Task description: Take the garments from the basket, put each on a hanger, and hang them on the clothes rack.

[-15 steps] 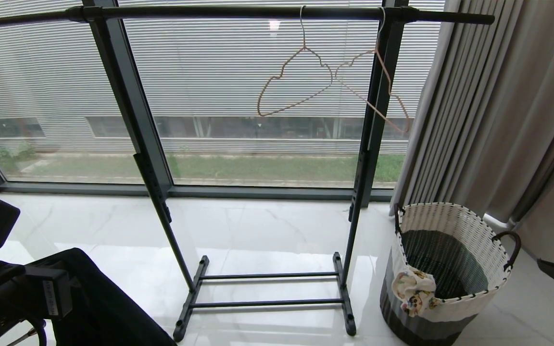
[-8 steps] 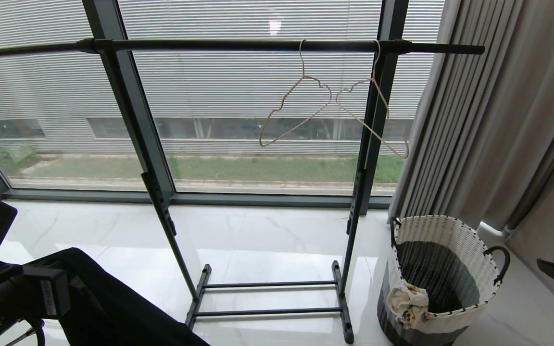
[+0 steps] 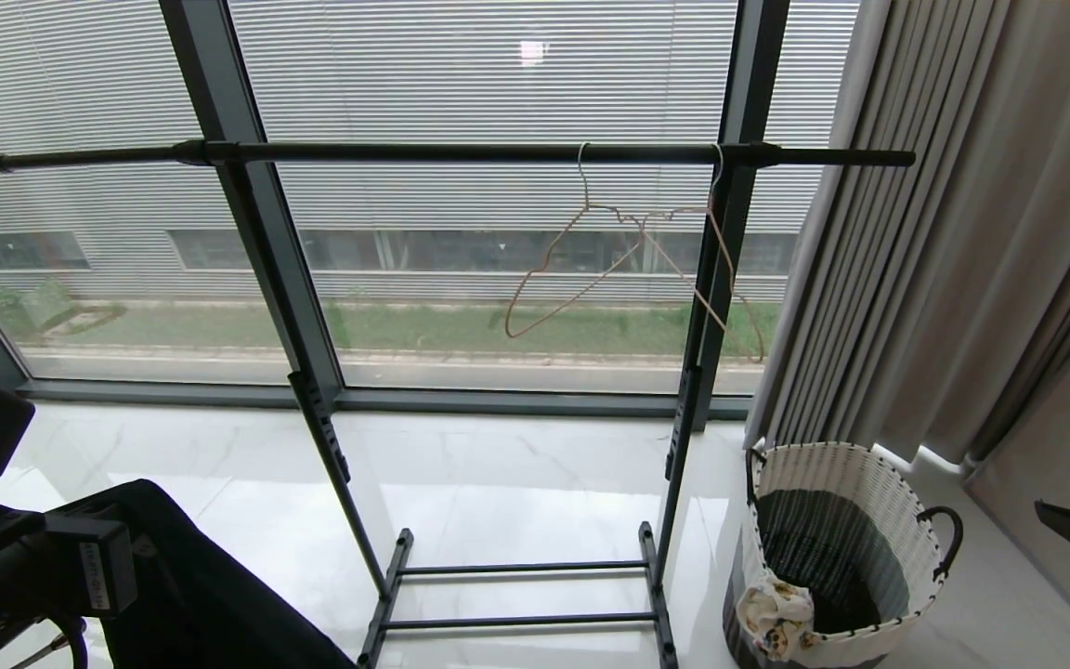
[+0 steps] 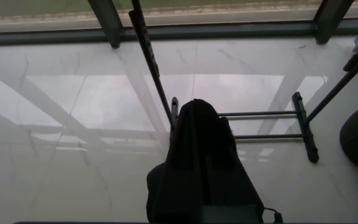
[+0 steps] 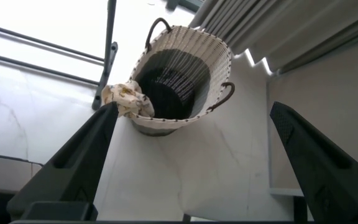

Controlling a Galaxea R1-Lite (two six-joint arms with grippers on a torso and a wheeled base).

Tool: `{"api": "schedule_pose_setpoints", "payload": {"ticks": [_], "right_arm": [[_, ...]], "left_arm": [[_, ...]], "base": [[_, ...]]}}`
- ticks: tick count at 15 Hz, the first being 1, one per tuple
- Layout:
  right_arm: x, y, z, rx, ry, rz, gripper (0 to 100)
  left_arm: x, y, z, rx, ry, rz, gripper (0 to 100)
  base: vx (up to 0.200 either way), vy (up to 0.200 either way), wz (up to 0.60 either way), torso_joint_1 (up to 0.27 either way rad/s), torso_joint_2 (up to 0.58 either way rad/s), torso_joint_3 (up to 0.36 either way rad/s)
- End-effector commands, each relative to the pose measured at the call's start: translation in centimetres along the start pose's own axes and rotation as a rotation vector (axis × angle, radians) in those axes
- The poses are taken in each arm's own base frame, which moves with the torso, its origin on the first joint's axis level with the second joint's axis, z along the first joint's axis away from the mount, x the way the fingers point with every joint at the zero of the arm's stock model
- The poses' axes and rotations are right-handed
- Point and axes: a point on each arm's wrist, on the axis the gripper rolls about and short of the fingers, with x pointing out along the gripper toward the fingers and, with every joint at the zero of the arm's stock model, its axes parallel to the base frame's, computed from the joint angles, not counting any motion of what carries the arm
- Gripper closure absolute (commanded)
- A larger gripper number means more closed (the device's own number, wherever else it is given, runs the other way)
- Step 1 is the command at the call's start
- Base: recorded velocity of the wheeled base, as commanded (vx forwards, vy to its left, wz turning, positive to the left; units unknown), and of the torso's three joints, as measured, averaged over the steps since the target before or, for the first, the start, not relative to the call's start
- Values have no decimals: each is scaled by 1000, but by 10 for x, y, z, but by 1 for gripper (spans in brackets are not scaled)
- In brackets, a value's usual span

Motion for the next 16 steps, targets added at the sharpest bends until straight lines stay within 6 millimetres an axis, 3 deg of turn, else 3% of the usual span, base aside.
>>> {"api": "schedule_pose_setpoints", "payload": {"ticks": [1,9,16], "right_arm": [[1,0,0,-1,3,1,0],[0,1,2,6,-30,46,0],[1,6,2,17,-85,265,0]], "left_arm": [[1,0,-3,2,11,0,100],[-1,0,-7,4,18,-1,100],[-3,0,-4,-1,0,-1,100]], "base": [[0,0,0,256,-530,-290],[0,0,0,251,-531,-286],[29,0,0,26,-47,-26]]}}
